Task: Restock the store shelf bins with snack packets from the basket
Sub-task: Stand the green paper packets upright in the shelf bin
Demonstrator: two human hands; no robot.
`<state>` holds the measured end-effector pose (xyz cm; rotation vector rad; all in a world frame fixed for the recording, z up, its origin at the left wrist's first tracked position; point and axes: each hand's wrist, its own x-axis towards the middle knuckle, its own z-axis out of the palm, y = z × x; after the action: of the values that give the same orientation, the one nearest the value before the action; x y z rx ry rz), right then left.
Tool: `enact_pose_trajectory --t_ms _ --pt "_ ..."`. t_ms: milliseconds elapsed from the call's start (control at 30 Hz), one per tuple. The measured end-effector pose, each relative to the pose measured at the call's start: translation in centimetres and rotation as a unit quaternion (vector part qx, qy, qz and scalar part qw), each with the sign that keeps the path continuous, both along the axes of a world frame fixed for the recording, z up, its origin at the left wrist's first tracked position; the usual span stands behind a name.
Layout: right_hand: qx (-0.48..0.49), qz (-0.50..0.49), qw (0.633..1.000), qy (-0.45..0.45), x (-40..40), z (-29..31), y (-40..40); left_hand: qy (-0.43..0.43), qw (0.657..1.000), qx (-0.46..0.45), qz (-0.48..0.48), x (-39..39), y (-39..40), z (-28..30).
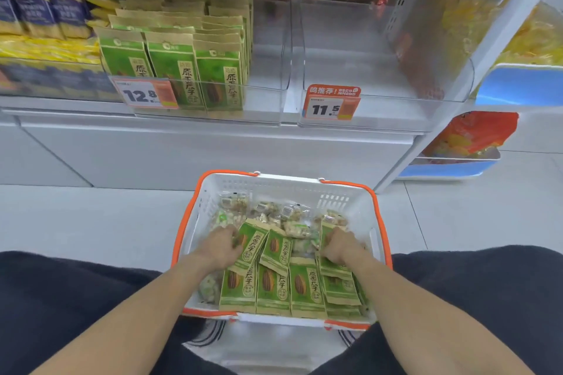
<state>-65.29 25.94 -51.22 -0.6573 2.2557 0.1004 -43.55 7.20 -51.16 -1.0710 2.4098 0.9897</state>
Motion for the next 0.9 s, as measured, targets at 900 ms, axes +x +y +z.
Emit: enact_pose_trajectory --t_ms 900 --pt "-0.147 -0.392 0.906 -0.067 -1.5 -8.2 -4.4 0.014 0.943 0.089 0.320 -3.6 -3.2 -3.0"
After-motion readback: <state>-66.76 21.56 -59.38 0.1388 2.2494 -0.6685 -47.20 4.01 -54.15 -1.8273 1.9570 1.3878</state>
